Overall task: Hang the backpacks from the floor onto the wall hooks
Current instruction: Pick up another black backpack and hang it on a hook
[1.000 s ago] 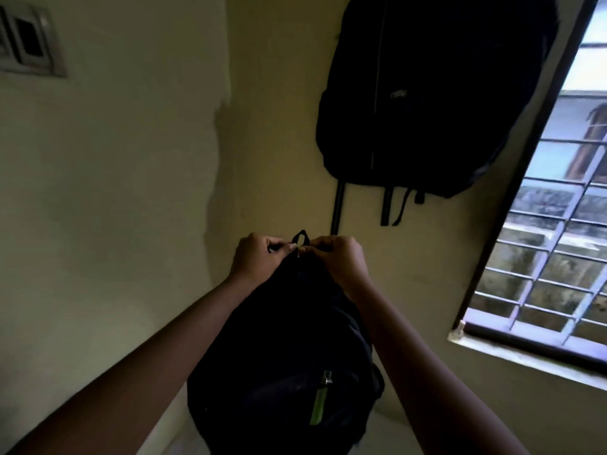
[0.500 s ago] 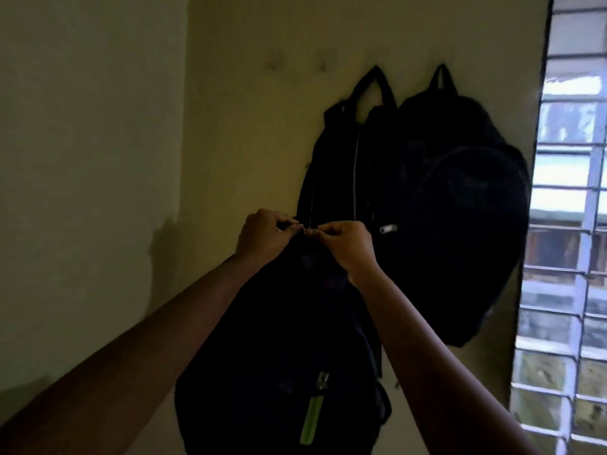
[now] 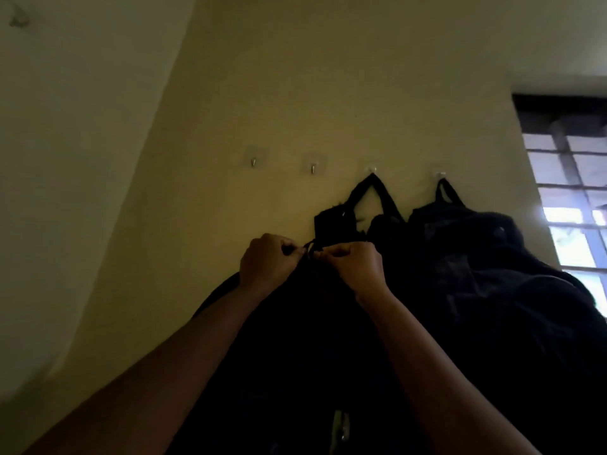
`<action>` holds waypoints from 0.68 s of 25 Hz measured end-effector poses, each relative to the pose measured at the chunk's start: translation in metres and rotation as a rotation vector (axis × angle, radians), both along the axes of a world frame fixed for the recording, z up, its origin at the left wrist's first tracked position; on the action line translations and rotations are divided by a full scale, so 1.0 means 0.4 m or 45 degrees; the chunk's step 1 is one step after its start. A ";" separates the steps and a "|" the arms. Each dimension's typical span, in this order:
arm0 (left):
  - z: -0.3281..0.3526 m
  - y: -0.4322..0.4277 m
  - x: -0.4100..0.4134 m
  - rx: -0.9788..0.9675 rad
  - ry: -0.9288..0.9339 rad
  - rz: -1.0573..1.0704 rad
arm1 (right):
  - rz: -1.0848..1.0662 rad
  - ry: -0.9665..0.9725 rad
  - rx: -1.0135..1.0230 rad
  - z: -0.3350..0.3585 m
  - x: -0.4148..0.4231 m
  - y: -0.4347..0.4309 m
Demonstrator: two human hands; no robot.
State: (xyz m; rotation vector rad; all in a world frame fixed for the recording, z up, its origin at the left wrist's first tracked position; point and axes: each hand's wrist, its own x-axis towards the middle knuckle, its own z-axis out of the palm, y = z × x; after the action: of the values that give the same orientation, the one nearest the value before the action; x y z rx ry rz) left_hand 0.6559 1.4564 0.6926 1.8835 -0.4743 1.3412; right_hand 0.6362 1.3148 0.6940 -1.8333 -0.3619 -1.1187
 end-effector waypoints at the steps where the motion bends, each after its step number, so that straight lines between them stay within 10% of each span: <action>1: 0.030 0.004 0.029 -0.011 -0.045 -0.012 | -0.027 -0.016 0.001 0.033 0.019 0.007; 17: 0.432 0.006 0.244 -0.021 -0.406 -0.212 | -0.339 -0.315 0.040 0.429 0.191 0.044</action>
State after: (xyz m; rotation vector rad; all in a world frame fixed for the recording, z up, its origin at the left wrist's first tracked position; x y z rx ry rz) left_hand 0.7534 1.4587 0.8655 1.5824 -0.7607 1.5313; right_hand 0.7126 1.3324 0.8654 -1.7541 -0.2446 -1.5333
